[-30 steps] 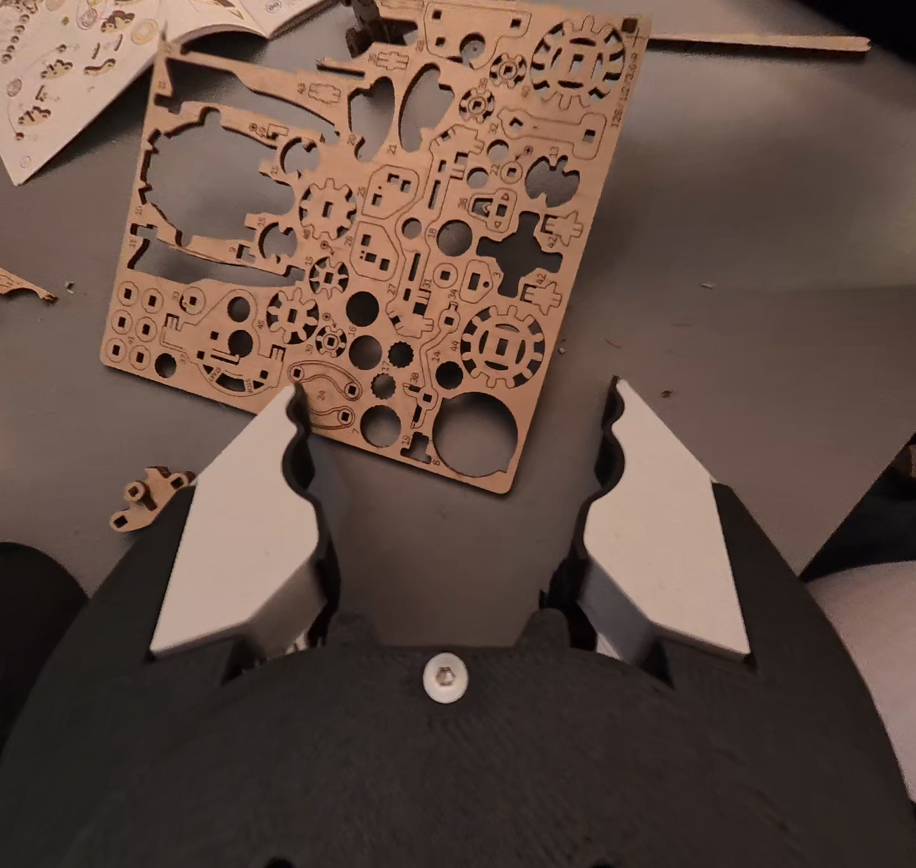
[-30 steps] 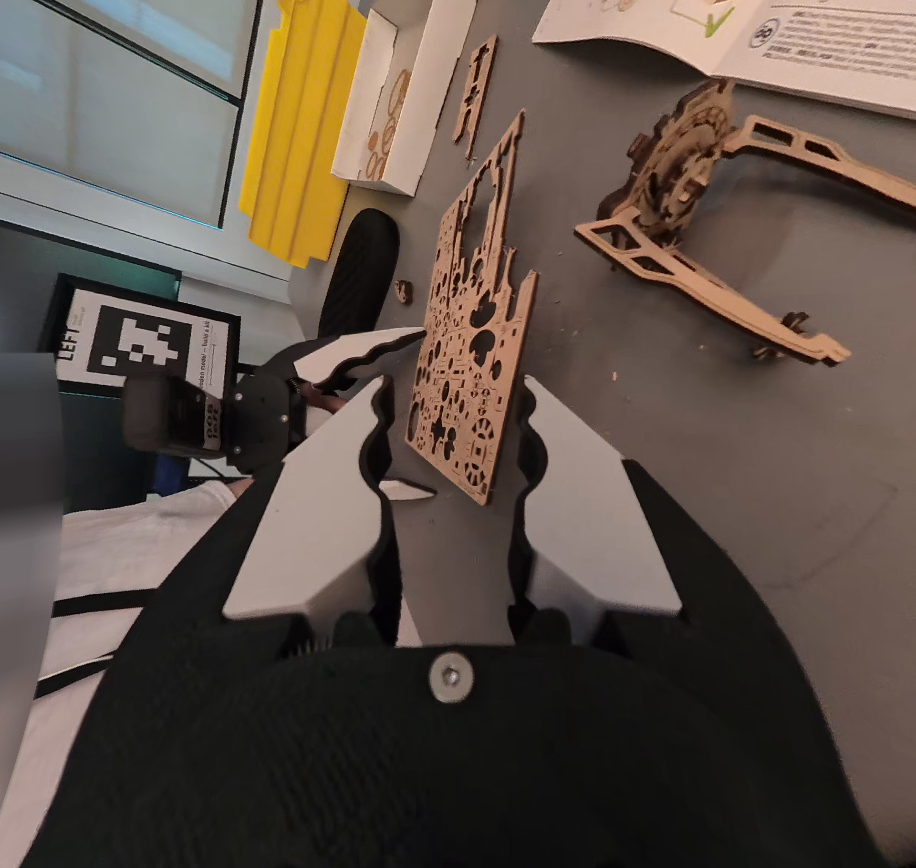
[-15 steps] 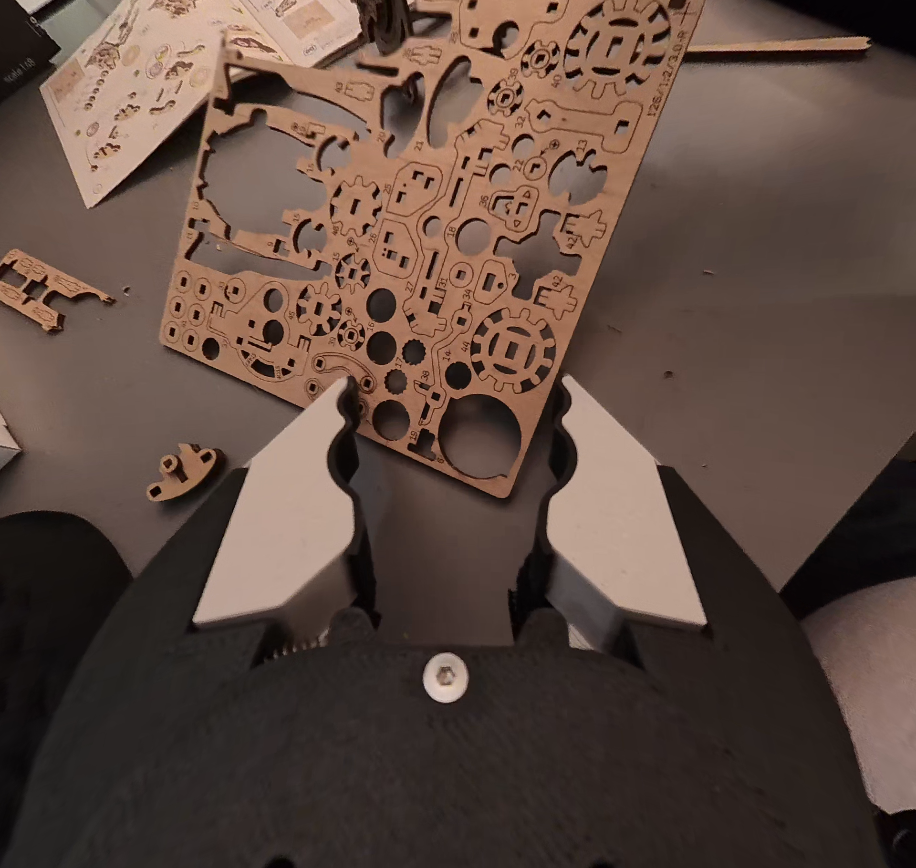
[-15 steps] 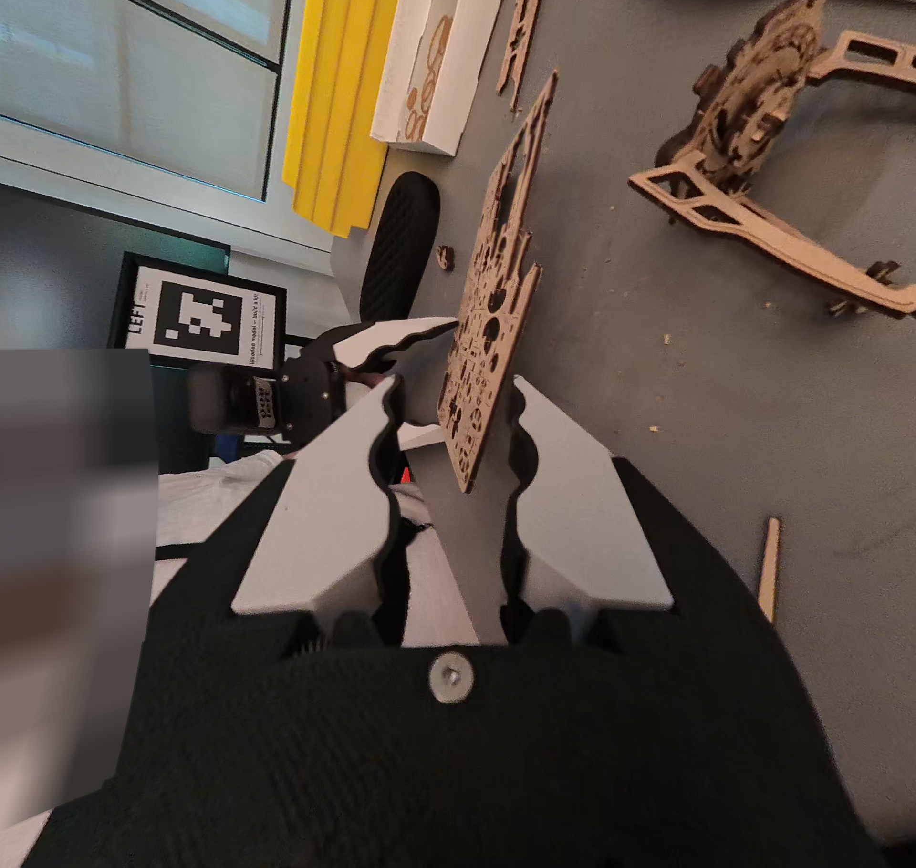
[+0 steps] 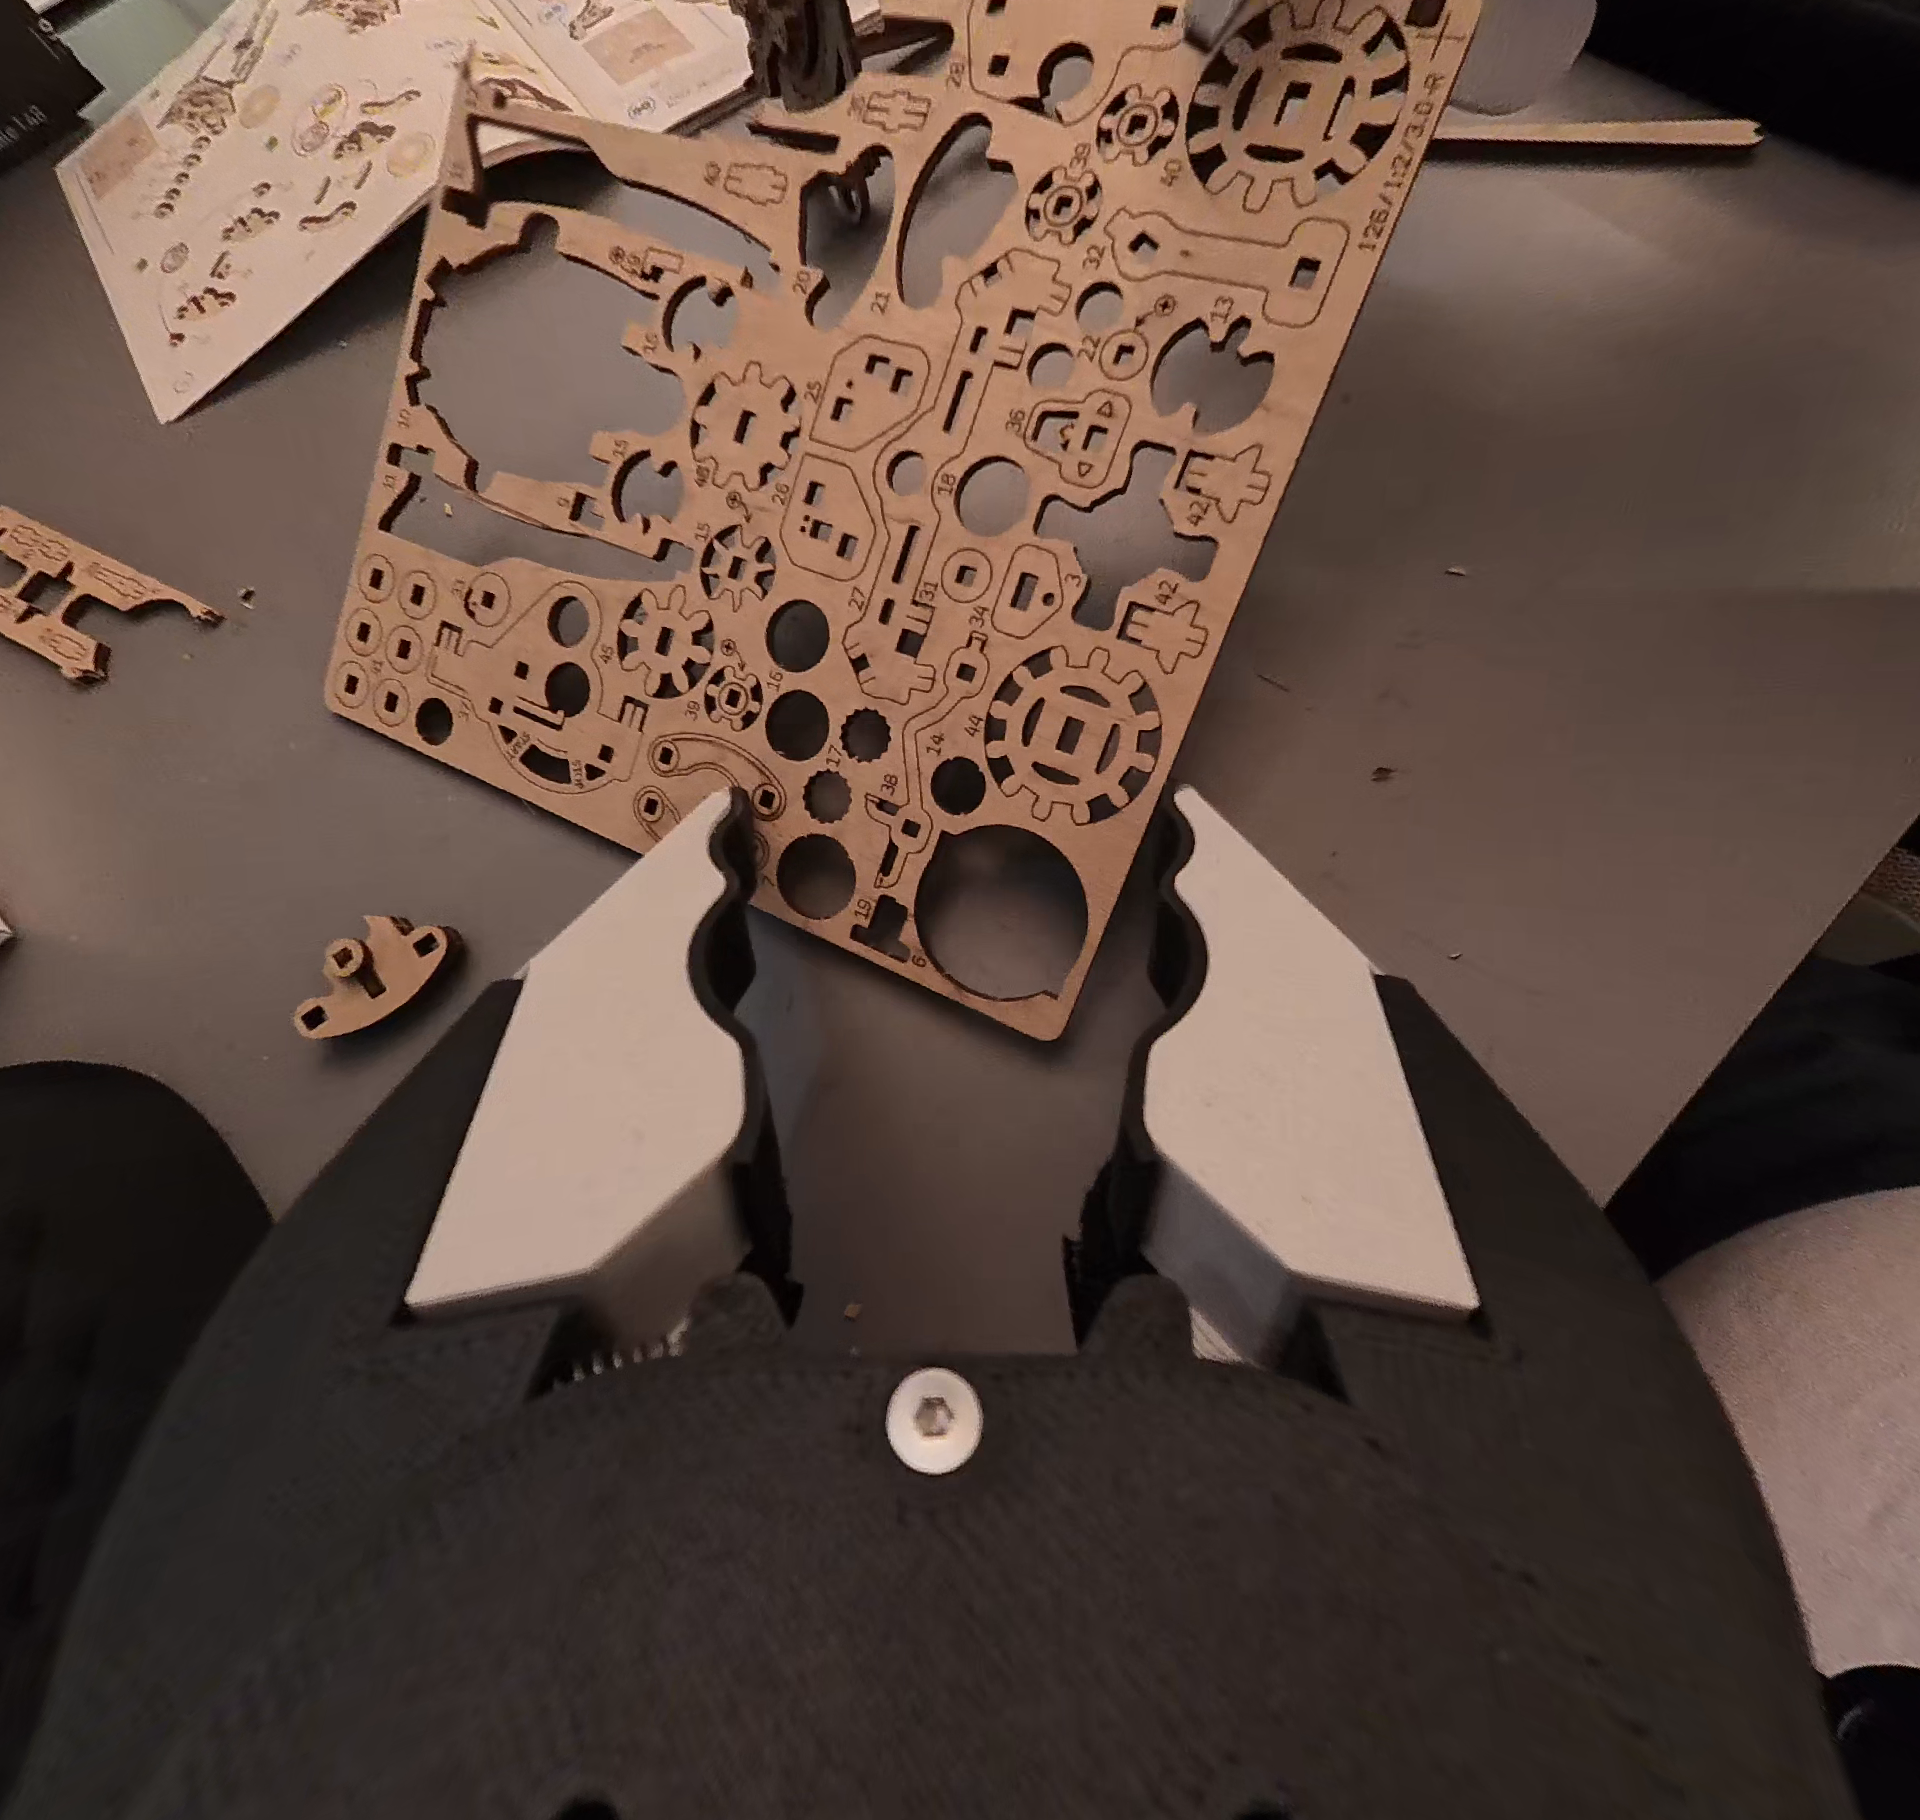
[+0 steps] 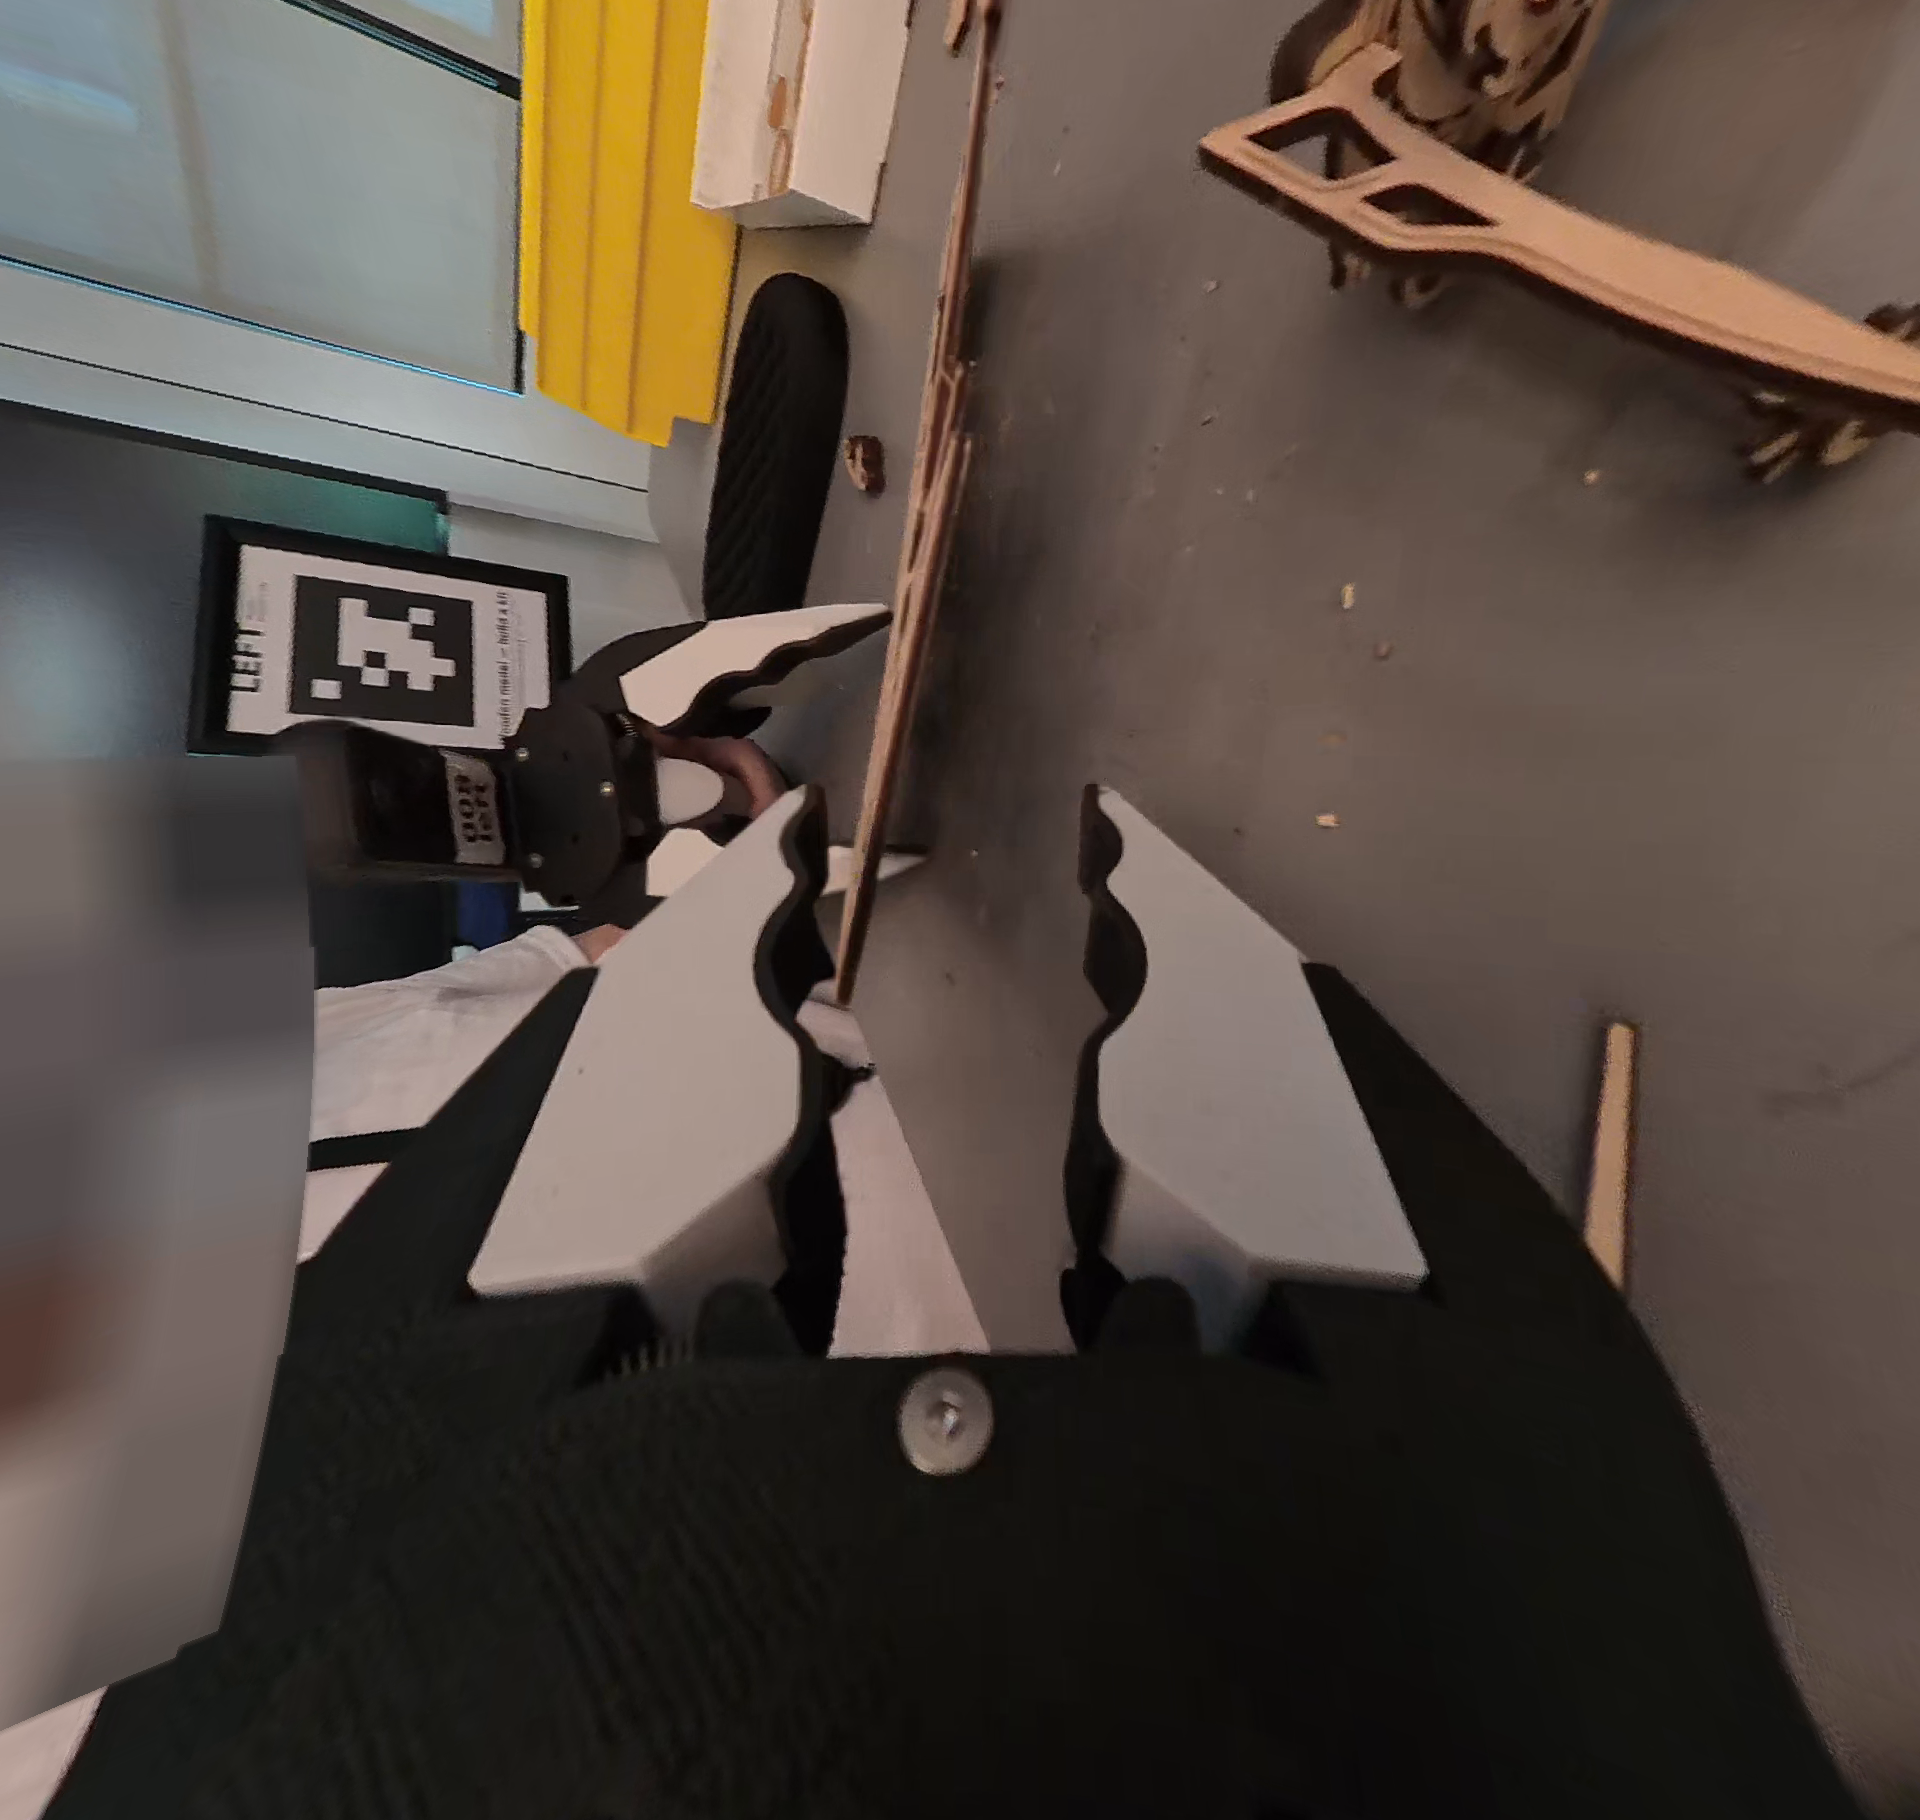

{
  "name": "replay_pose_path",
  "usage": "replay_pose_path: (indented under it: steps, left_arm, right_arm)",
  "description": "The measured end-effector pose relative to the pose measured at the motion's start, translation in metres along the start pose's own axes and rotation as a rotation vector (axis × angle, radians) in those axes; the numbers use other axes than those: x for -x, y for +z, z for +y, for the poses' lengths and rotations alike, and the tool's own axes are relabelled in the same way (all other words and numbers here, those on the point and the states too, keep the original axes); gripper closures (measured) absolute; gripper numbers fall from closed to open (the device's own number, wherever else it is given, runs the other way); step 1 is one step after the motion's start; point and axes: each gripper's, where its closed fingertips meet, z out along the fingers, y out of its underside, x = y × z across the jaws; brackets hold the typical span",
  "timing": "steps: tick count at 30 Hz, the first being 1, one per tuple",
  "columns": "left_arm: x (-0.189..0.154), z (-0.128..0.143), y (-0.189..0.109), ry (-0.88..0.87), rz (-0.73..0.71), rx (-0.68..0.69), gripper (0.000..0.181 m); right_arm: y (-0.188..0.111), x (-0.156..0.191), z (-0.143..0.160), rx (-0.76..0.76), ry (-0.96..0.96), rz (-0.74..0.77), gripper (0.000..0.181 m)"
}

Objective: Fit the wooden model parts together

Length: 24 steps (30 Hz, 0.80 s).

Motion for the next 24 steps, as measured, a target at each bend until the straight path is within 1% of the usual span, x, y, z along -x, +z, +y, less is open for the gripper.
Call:
replay_pose_path:
  steps: [4, 5, 6, 8, 9, 11, 12, 15, 20, 24]
  left_arm:
    - [-0.001, 0.0, 0.001, 0.002, 0.006, 0.005, 0.106]
    - [-0.002, 0.0, 0.001, -0.001, 0.013, 0.004, 0.106]
    - [-0.003, 0.0, 0.001, -0.007, 0.026, 0.003, 0.107]
    - [-0.005, -0.004, 0.0, -0.043, 0.063, -0.023, 0.107]
    - [-0.006, -0.008, -0.002, -0.073, 0.088, -0.047, 0.102]
    - [-0.006, -0.018, -0.006, -0.134, 0.147, -0.113, 0.094]
    - [-0.003, -0.023, -0.009, -0.159, 0.166, -0.148, 0.093]
    - [0.013, -0.035, -0.018, -0.188, 0.177, -0.241, 0.09]
    - [0.041, -0.058, -0.044, -0.221, 0.19, -0.427, 0.089]
    - [0.06, -0.069, -0.06, -0.287, 0.237, -0.525, 0.091]
  right_arm:
    - [0.013, 0.005, 0.003, 0.034, -0.005, -0.02, 0.136]
    - [0.017, 0.006, 0.004, 0.045, -0.005, -0.03, 0.14]
    - [0.021, 0.005, 0.006, 0.058, -0.006, -0.031, 0.147]
    - [0.026, 0.007, 0.009, 0.076, -0.02, -0.063, 0.173]
    - [0.028, 0.01, 0.01, 0.073, -0.013, -0.096, 0.178]
    - [0.029, 0.014, 0.01, 0.053, 0.007, -0.151, 0.179]
    - [0.029, 0.014, 0.01, 0.043, 0.004, -0.159, 0.179]
    - [0.027, 0.015, 0.009, -0.004, -0.026, -0.18, 0.18]
    - [0.014, 0.028, 0.004, -0.123, -0.151, -0.207, 0.18]
    - [-0.001, 0.04, -0.001, -0.222, -0.248, -0.233, 0.18]
